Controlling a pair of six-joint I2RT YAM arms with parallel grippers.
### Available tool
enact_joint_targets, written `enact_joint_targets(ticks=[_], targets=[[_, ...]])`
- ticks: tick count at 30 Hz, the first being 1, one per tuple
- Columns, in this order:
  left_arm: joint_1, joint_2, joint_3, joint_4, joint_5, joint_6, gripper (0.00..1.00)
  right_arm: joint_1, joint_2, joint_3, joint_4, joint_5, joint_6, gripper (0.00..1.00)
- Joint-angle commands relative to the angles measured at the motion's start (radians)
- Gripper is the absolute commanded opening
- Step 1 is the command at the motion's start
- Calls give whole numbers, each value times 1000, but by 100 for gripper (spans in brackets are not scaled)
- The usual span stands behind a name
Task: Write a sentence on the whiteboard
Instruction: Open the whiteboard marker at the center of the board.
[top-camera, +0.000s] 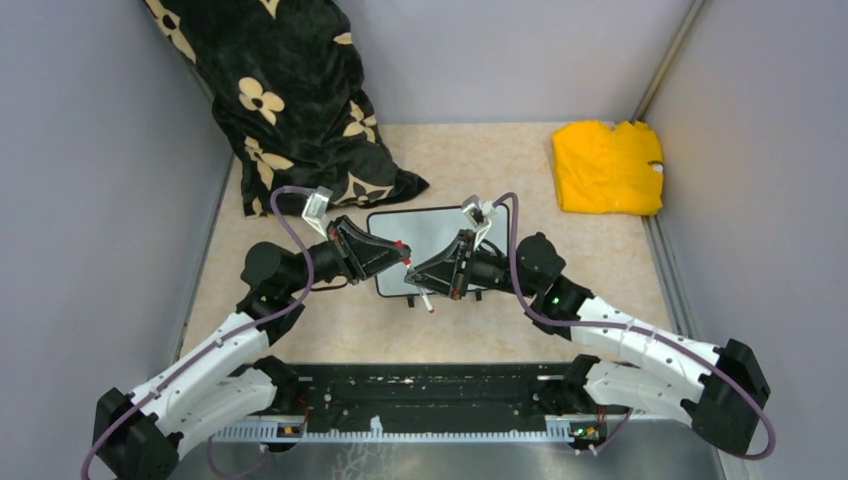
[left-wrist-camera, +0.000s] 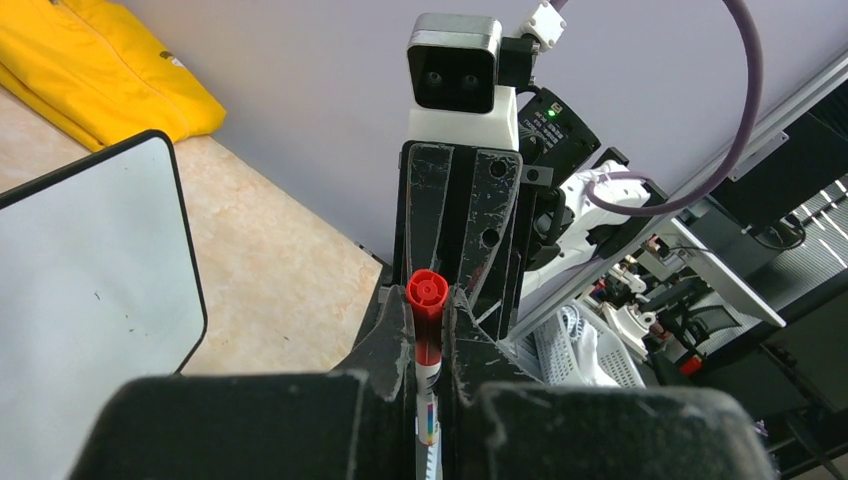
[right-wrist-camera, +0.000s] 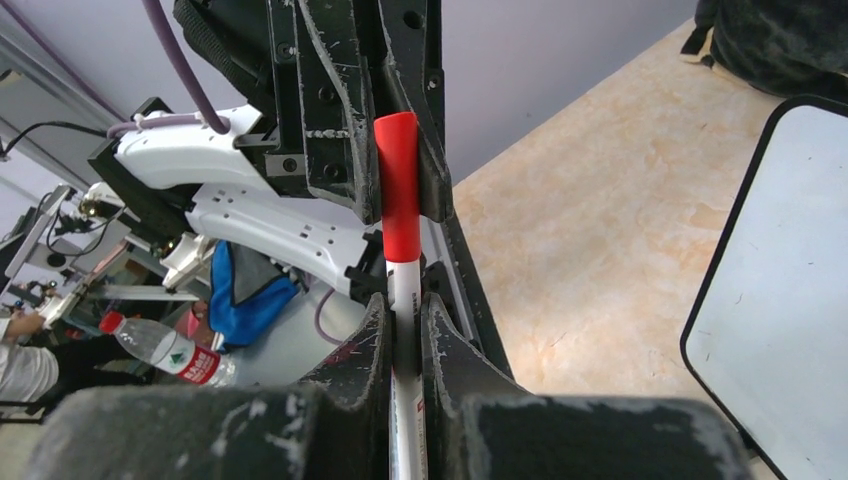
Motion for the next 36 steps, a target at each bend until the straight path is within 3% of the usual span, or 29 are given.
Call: enact_joint_targets(ticks=[1, 18, 36], targets=[[-5, -41, -16, 29, -37, 26, 0, 5, -29, 12, -4, -27, -9, 0], [4, -15, 16, 161, -50, -39, 0, 5, -128, -49, -110, 10, -45, 0], [13, -34, 65, 105, -143, -19, 0, 4, -184, -64, -154, 51, -64, 0]])
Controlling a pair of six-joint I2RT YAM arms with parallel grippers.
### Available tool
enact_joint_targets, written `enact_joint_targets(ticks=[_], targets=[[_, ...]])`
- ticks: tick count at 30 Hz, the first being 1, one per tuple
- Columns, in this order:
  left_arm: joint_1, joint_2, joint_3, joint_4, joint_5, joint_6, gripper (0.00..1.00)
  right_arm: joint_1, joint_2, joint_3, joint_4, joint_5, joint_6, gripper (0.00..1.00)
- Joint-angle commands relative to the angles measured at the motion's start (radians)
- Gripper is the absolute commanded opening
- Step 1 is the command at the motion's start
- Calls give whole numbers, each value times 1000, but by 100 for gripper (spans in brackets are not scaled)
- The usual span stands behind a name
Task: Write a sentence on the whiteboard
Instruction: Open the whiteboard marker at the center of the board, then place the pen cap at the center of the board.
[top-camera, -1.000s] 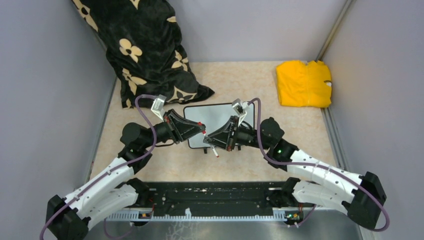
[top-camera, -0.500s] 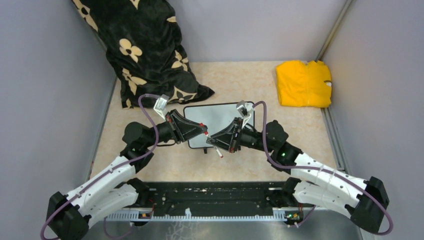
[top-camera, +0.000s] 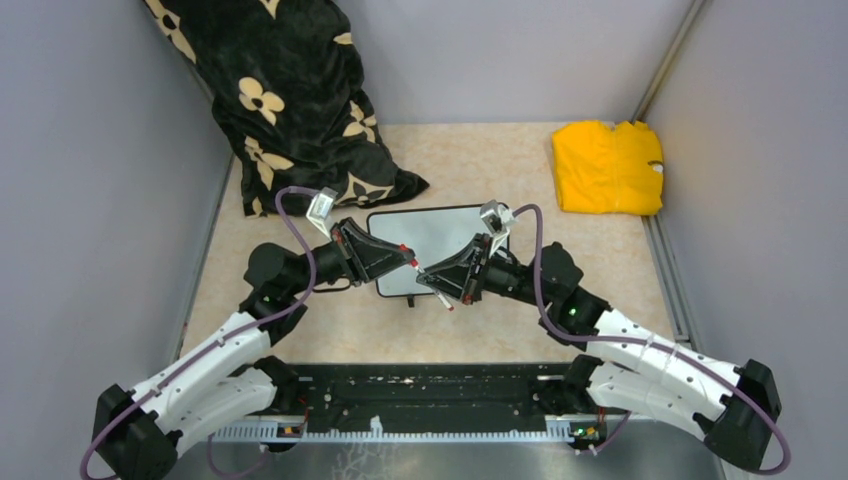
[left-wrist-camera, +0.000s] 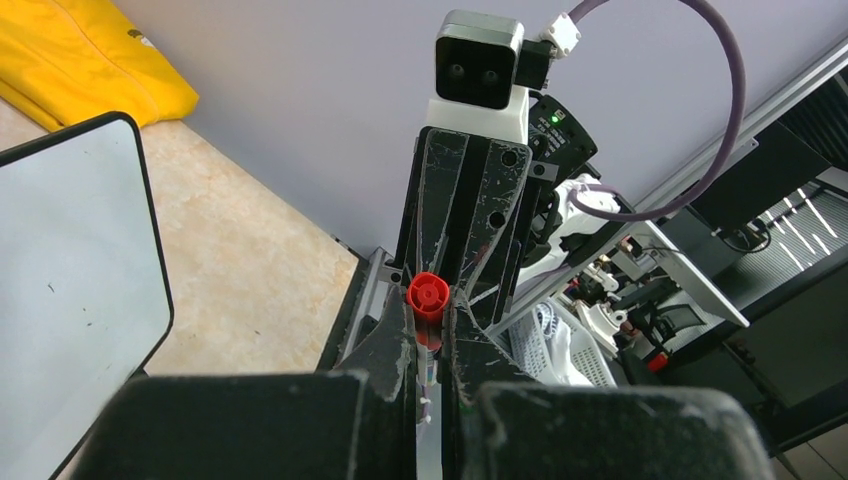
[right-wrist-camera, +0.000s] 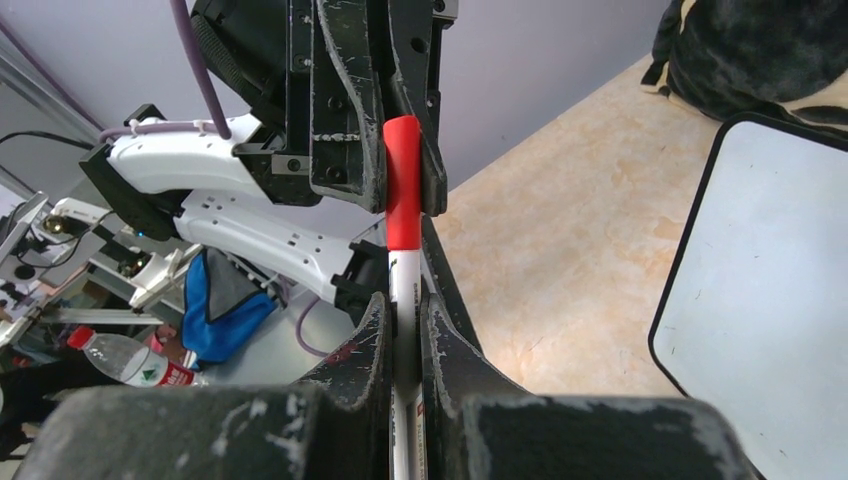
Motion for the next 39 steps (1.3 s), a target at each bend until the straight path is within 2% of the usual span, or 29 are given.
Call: enact_joint_targets(ticks=[1, 11, 13, 17, 20, 22, 24, 26, 30, 33, 39], targets=[[31, -38, 71, 87, -132, 29, 0, 5, -56, -25, -81, -8, -17, 0], [31, -37, 104, 46, -187, 51, 0, 4, -72, -33, -91, 6, -30, 0], [32, -35, 125, -9, -216, 69, 0, 4, -80, -27, -97, 15, -33, 0], [32, -81, 211, -354, -407, 244, 0, 4, -133, 11, -197, 87, -73, 0], [32, -120, 291, -713, -636, 390, 0, 4, -190, 54, -321, 184, -145, 0], [31, -133, 321, -891, -802, 452, 0, 4, -223, 71, -378, 210, -184, 0], [32, -127, 330, -1015, -913, 504, 0, 4, -234, 86, -436, 221, -217, 0], [32, -93, 333, -1100, -966, 544, 0, 4, -230, 94, -478, 244, -246, 0], [33, 37, 334, -1208, -980, 573, 5, 4, -219, 88, -520, 312, -261, 0], [51, 141, 325, -1238, -975, 584, 4, 4, -236, 58, -519, 313, -254, 0], [197, 334, 291, -1165, -771, 578, 0, 4, -302, -1, -523, 322, -237, 0]])
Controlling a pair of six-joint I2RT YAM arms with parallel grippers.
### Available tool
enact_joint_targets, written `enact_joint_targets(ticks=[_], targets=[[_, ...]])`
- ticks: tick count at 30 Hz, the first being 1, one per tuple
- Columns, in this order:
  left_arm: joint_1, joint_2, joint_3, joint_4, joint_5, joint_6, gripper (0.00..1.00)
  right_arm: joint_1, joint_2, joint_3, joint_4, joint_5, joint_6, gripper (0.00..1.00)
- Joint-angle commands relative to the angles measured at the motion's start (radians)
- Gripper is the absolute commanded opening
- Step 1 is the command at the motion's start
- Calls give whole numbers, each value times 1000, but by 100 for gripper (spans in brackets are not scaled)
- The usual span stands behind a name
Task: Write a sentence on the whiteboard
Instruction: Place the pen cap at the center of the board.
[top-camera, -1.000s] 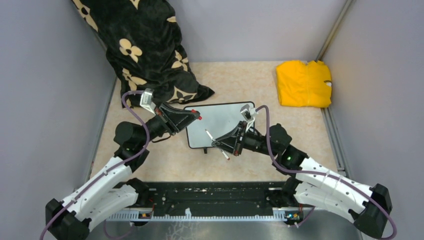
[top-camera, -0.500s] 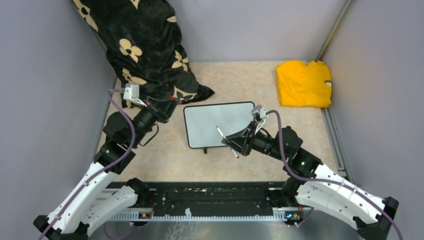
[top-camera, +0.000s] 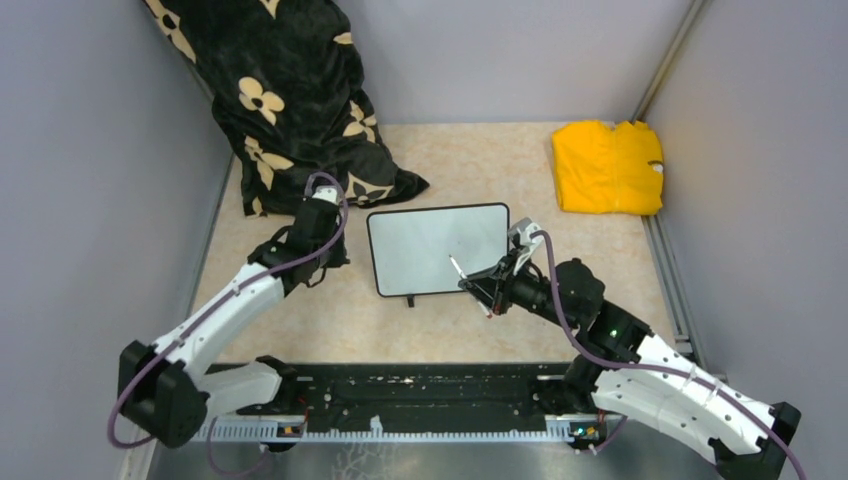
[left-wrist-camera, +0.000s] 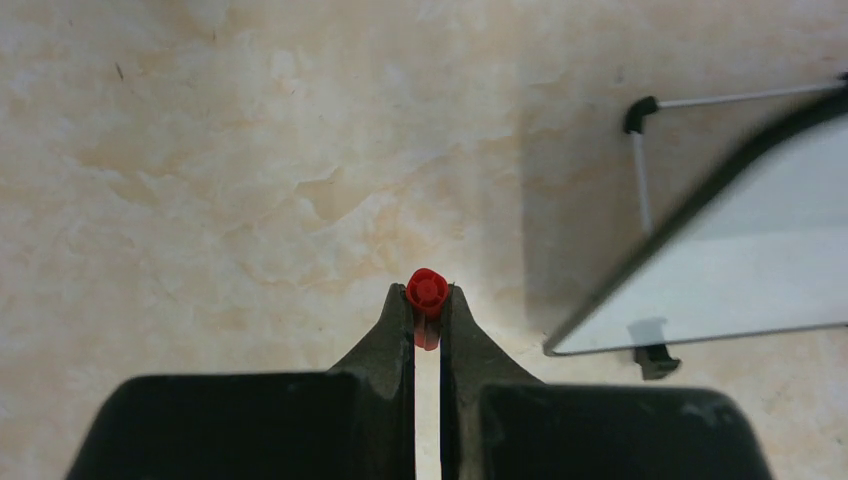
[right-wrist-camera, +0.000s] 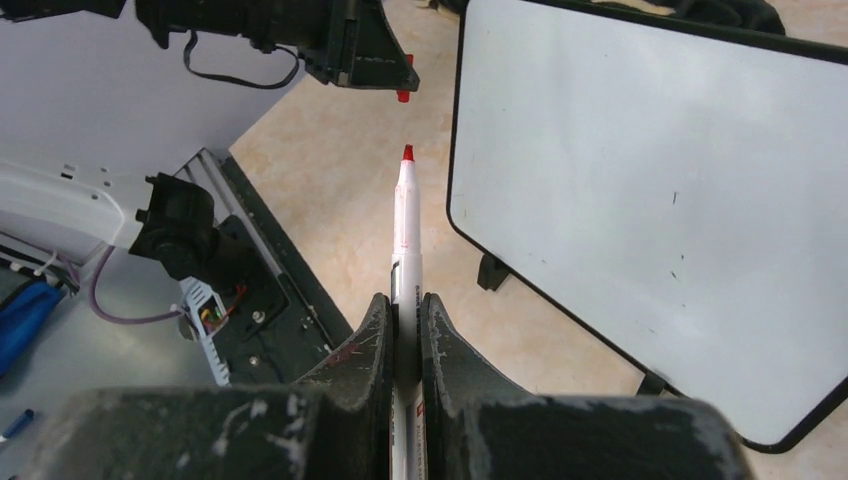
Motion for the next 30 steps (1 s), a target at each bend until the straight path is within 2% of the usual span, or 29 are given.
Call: enact_joint_targets(ticks=[1, 4, 10, 15, 27, 30], targets=[[117, 114, -15, 15, 138, 16, 0, 4, -49, -9, 1, 20, -7, 0], [164, 205, -13, 41, 177, 15, 0, 4, -58, -8, -26, 16, -20, 0], [165, 364, 14, 63, 221, -20, 0, 4, -64, -18, -41, 32, -39, 0], [164, 429, 14, 83, 213, -34, 4, 3, -65, -18, -45, 40, -45, 0], [175, 486, 6, 109, 222, -26, 21, 5, -48, 10, -63, 49, -45, 0], [177, 493, 9, 108, 228, -25, 30, 4, -51, 12, -67, 52, -40, 0]])
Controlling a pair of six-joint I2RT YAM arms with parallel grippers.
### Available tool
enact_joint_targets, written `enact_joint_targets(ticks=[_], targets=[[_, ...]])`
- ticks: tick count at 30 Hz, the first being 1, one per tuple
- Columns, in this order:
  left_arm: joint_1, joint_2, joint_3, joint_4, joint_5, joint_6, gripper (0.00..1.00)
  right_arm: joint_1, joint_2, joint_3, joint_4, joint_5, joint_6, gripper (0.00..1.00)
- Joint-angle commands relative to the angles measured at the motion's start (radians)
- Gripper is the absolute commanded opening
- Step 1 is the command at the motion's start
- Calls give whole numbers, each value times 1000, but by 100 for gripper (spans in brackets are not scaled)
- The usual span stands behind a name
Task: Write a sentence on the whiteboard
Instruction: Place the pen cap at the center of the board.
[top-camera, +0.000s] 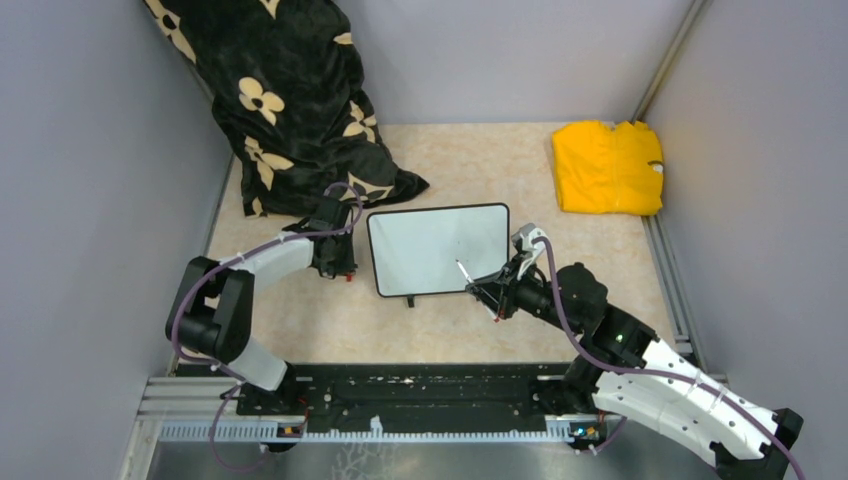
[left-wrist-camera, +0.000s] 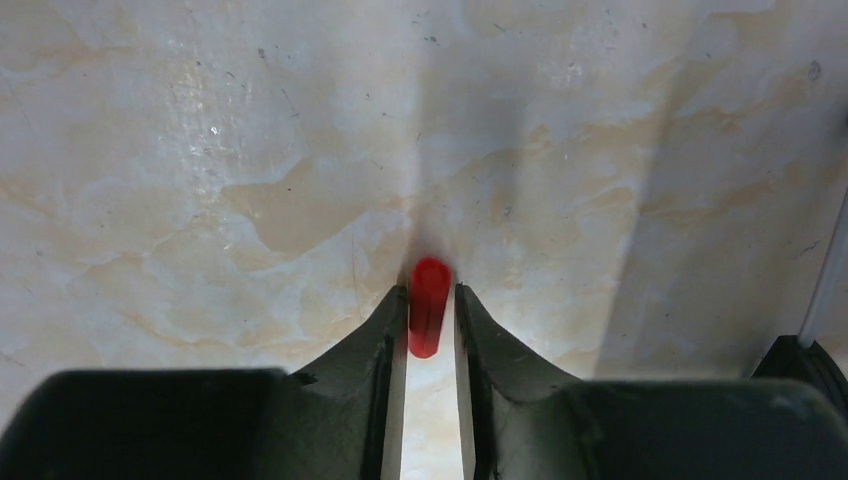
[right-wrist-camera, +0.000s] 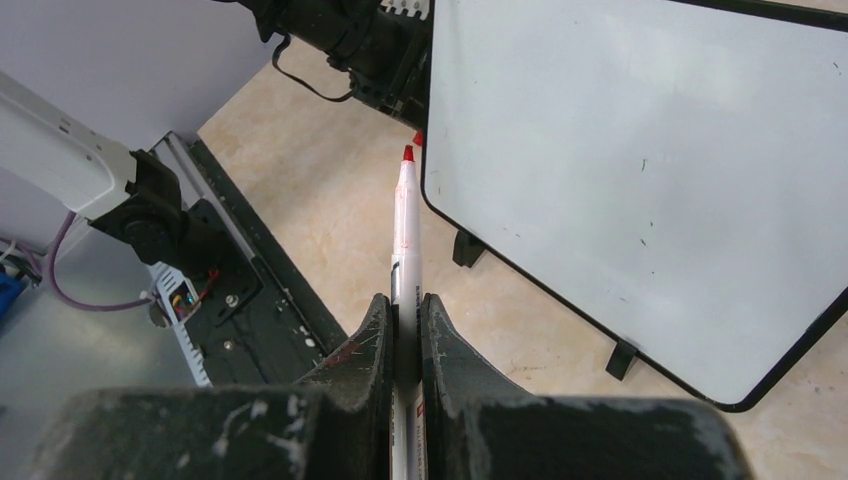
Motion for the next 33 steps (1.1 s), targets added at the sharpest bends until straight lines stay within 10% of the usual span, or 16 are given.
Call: enact_joint_targets(ticks=[1, 11, 20, 26, 33], targets=[[6, 25, 9, 8, 20, 0, 31, 4, -3, 31, 19, 17, -13, 0], [9, -33, 0, 18, 10, -41, 53, 4, -6, 34, 11, 15, -7, 0], [20, -487, -35, 114, -90, -95, 77, 4, -8, 80, -18, -6, -19, 0], [20, -754, -161, 533, 267, -65, 98, 4, 29, 86, 96, -36, -16, 0], [12, -700, -196, 863, 597, -285, 99, 4, 159, 113, 237, -95, 13, 0]])
